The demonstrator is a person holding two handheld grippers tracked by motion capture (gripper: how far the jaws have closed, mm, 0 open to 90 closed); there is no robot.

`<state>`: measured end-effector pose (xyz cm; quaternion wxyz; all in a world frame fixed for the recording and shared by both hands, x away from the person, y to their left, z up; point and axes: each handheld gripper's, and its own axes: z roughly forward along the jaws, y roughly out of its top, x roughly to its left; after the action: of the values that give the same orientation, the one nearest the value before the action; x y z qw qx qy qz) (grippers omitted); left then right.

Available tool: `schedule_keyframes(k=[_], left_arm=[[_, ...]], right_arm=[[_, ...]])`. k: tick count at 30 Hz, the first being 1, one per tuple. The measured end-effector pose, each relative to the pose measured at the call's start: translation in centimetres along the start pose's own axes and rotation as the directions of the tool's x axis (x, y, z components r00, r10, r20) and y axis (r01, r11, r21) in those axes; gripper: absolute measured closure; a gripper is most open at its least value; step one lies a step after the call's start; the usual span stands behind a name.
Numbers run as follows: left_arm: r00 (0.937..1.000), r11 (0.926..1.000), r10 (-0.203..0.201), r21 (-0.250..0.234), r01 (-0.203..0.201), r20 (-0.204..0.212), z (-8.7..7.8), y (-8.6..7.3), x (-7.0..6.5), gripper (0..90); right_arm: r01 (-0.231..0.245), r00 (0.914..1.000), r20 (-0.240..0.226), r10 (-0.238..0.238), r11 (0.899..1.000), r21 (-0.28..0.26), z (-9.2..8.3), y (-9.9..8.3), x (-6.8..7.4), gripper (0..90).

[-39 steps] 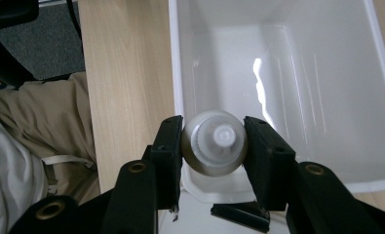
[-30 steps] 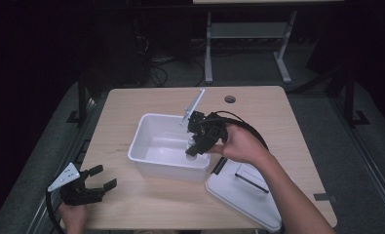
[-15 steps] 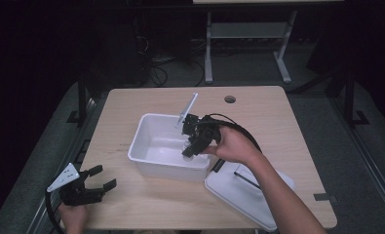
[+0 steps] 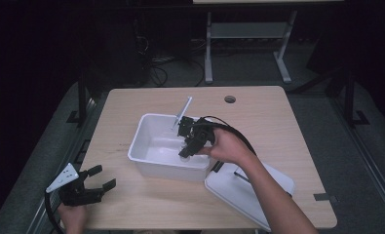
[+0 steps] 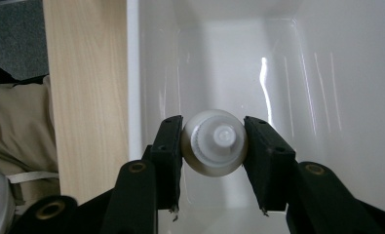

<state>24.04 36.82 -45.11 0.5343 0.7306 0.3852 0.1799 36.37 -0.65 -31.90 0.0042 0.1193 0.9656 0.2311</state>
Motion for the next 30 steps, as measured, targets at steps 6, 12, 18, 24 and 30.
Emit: schedule_keyframes(k=[6, 12, 18, 24, 30], left_arm=[[1.0000, 1.0000, 0.000, 0.000, 0.000, 0.001, 0.0, 0.0, 0.0, 13.1], [1.0000, 1.0000, -0.004, -0.004, 0.004, 0.000, -0.1, 0.0, 0.0, 13.1], [1.0000, 1.0000, -0.003, -0.004, 0.003, 0.001, -0.1, 0.0, 0.1, 13.1], [1.0000, 1.0000, -0.006, -0.006, 0.006, 0.000, -0.1, 0.0, 0.1, 13.1], [1.0000, 1.0000, -0.004, -0.006, 0.004, 0.000, -0.1, 0.0, 0.1, 13.0]], right_arm=[[-0.003, 1.0000, 0.000, 0.003, 1.000, 0.009, 1.1, 0.1, -0.3, 59.7], [-0.006, 1.0000, -0.001, 0.006, 1.000, 0.019, 2.2, 0.0, -0.7, 59.7], [-0.013, 0.9999, -0.004, 0.013, 0.999, 0.036, 3.1, 0.0, -1.0, 59.7], [-0.009, 0.9999, -0.013, 0.010, 0.999, 0.053, 3.9, 0.2, -1.1, 59.7], [-0.008, 0.9998, -0.019, 0.009, 0.997, 0.072, 4.5, 0.4, -1.1, 59.6]])
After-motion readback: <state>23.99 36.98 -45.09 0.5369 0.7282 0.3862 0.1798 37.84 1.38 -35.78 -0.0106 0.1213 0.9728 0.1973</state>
